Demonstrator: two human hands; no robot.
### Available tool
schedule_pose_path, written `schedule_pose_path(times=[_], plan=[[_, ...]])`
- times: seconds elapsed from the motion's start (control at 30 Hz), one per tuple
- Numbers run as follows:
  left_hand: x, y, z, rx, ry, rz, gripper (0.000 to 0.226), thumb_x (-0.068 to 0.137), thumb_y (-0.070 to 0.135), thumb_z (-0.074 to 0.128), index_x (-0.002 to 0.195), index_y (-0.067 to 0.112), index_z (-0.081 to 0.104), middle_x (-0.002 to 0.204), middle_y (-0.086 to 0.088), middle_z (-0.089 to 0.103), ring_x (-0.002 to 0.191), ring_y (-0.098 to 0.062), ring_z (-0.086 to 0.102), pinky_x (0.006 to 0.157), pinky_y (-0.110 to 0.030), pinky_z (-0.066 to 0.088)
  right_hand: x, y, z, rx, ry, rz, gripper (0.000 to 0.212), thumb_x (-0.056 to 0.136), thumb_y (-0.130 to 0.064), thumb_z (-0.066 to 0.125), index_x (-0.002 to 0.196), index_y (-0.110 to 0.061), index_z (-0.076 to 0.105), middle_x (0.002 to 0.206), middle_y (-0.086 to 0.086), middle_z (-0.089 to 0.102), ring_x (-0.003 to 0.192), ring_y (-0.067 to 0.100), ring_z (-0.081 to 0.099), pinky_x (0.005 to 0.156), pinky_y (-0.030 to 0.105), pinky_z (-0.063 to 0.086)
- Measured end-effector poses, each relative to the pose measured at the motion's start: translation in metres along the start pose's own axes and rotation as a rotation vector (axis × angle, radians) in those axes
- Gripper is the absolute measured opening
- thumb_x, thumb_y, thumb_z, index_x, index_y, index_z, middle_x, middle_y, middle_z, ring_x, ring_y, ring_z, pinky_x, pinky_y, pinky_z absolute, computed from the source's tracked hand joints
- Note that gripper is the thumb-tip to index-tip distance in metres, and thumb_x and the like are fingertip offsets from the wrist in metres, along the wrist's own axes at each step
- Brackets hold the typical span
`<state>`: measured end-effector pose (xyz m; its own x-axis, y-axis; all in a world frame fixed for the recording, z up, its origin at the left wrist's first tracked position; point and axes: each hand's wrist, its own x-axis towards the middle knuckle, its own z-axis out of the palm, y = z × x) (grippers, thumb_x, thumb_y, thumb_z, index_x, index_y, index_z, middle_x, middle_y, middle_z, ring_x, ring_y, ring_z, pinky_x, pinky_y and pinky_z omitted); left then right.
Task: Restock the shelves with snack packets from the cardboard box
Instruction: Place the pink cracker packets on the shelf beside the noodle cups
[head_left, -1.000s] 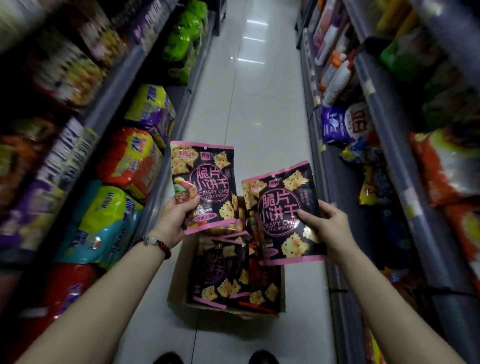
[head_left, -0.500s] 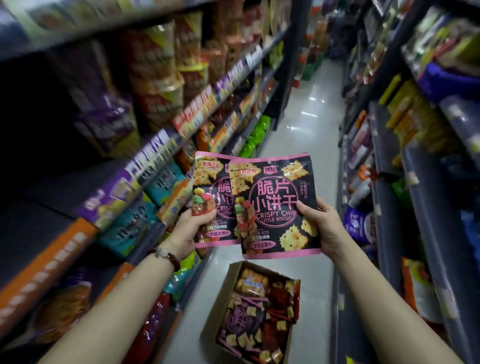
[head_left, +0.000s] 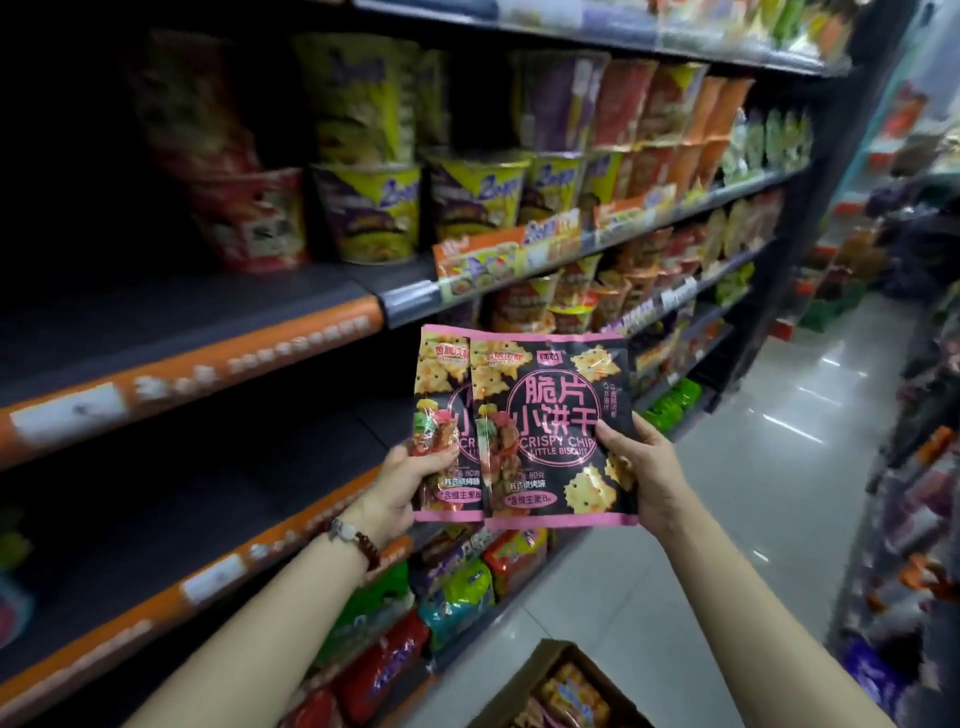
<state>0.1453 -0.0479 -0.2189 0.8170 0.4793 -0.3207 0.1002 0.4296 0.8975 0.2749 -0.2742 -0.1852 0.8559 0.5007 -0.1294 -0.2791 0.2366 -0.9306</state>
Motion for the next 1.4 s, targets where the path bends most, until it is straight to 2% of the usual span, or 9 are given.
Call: schedule_pose_path(times=[0.1, 0.3, 0.47, 0.7, 0.83, 1.03, 1.2, 1.3, 1.4], plan=[[-0.034, 0.021, -0.022, -0.003, 0.045, 0.054, 0.065, 0.068, 0.011, 0.079, 0.124, -0.004, 0.051, 0.117, -0.027, 0.064, 0.100, -0.040, 0.065, 0.078, -0.045, 0.058, -0.007, -0.005, 0.032, -0.039, -0.075, -0.021, 0.026, 0.082, -0.005, 0.068, 0.108, -0.009, 0.066, 0.092, 0.012, 0.075, 0.077, 0.027, 0.072, 0.075, 0.042, 0.060], [-0.102, 0.060, -0.071, -0.009, 0.151, 0.216, 0.032, 0.081, 0.004, 0.066, 0.113, 0.002, 0.062, 0.108, -0.020, 0.067, 0.094, -0.032, 0.066, 0.078, -0.041, 0.057, -0.024, -0.014, 0.107, -0.090, -0.242, -0.087, 0.026, 0.085, -0.007, 0.067, 0.110, -0.015, 0.066, 0.100, 0.008, 0.075, 0.088, 0.025, 0.072, 0.079, 0.039, 0.058], [-0.157, 0.097, -0.120, 0.044, 0.298, 0.365, 0.037, 0.062, 0.019, 0.077, 0.097, 0.015, 0.069, 0.099, -0.007, 0.071, 0.113, -0.033, 0.059, 0.105, -0.049, 0.040, -0.040, -0.019, 0.178, -0.112, -0.409, -0.172, 0.026, 0.088, -0.008, 0.065, 0.111, -0.019, 0.066, 0.103, 0.003, 0.075, 0.092, 0.019, 0.072, 0.070, 0.027, 0.057], [-0.207, 0.162, -0.172, 0.057, 0.374, 0.498, 0.021, 0.081, 0.006, 0.068, 0.101, 0.012, 0.065, 0.093, -0.006, 0.072, 0.092, -0.025, 0.067, 0.077, -0.036, 0.053, -0.053, -0.033, 0.276, -0.124, -0.531, -0.253, 0.019, 0.088, -0.015, 0.067, 0.104, -0.027, 0.067, 0.106, 0.003, 0.074, 0.098, 0.024, 0.071, 0.086, 0.042, 0.056], [-0.215, 0.198, -0.196, 0.116, 0.381, 0.581, 0.015, 0.083, 0.006, 0.066, 0.095, 0.015, 0.066, 0.087, -0.002, 0.074, 0.089, -0.024, 0.068, 0.078, -0.038, 0.055, -0.049, -0.044, 0.322, -0.150, -0.534, -0.330, 0.020, 0.088, -0.015, 0.068, 0.099, -0.031, 0.068, 0.108, -0.001, 0.074, 0.105, 0.021, 0.068, 0.098, 0.046, 0.051], [-0.202, 0.231, -0.223, 0.178, 0.442, 0.665, 0.018, 0.083, 0.010, 0.068, 0.093, 0.025, 0.063, 0.099, -0.003, 0.068, 0.108, -0.030, 0.061, 0.097, -0.047, 0.048, -0.036, -0.051, 0.366, -0.156, -0.494, -0.357, 0.018, 0.087, -0.019, 0.069, 0.098, -0.033, 0.067, 0.107, 0.001, 0.074, 0.102, 0.022, 0.069, 0.095, 0.048, 0.052], [-0.184, 0.249, -0.232, 0.171, 0.459, 0.694, 0.024, 0.083, 0.008, 0.068, 0.094, 0.028, 0.060, 0.100, 0.000, 0.066, 0.110, -0.028, 0.059, 0.097, -0.046, 0.047, -0.018, -0.056, 0.386, -0.128, -0.465, -0.415, 0.025, 0.087, -0.019, 0.069, 0.110, -0.027, 0.066, 0.110, -0.003, 0.073, 0.106, 0.018, 0.068, 0.099, 0.045, 0.050], [-0.171, 0.244, -0.242, 0.171, 0.438, 0.647, 0.028, 0.084, 0.008, 0.066, 0.106, 0.023, 0.060, 0.110, -0.004, 0.066, 0.114, -0.027, 0.057, 0.102, -0.046, 0.044, -0.006, -0.050, 0.390, -0.139, -0.470, -0.446, 0.035, 0.087, -0.021, 0.069, 0.121, -0.019, 0.062, 0.114, -0.003, 0.071, 0.108, 0.015, 0.066, 0.099, 0.042, 0.050], [-0.160, 0.234, -0.251, 0.219, 0.415, 0.593, 0.036, 0.084, 0.003, 0.065, 0.118, 0.013, 0.055, 0.115, -0.009, 0.064, 0.118, -0.029, 0.056, 0.105, -0.045, 0.042, 0.006, -0.034, 0.387, -0.153, -0.496, -0.439, 0.022, 0.090, -0.019, 0.066, 0.107, -0.030, 0.063, 0.107, -0.008, 0.072, 0.099, 0.005, 0.068, 0.093, 0.033, 0.053]])
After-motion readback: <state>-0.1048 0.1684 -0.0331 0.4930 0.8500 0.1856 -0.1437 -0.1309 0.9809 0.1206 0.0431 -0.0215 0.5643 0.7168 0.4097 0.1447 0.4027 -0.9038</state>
